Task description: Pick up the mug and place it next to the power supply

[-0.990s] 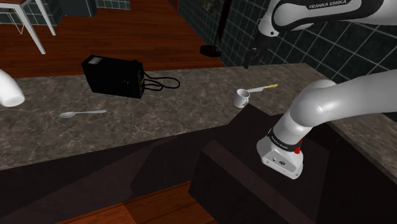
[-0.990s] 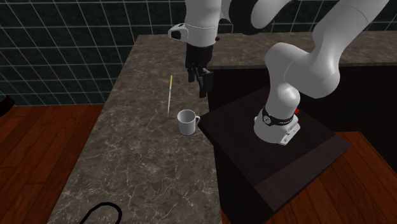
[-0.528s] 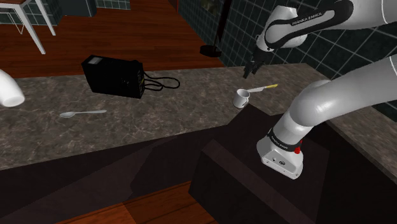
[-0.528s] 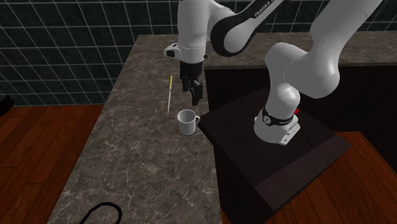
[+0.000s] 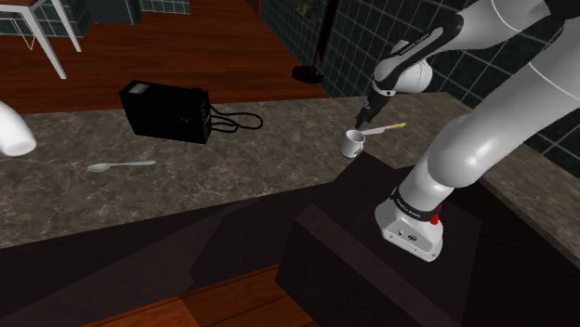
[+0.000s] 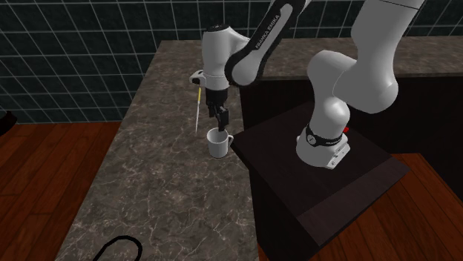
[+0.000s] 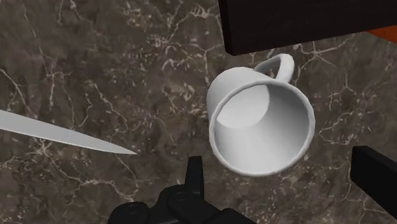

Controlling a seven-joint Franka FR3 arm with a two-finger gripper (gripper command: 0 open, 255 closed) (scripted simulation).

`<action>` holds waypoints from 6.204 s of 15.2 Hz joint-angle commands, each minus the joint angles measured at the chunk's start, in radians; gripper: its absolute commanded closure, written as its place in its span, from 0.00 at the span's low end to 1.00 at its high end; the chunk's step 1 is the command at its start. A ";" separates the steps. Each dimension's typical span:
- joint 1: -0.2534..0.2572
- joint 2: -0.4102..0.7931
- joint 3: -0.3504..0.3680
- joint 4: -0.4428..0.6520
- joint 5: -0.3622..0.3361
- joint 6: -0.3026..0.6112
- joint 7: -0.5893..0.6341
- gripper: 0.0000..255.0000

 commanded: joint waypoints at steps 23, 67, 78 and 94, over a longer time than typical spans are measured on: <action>0.024 0.477 0.092 0.133 0.909 0.134 -0.731 1.00; -0.066 -0.236 0.059 0.177 -0.128 -0.383 0.077 1.00; -0.084 -0.317 0.121 0.269 -0.130 -0.554 0.105 1.00; 0.044 -0.307 0.370 0.253 -0.018 -0.546 0.404 1.00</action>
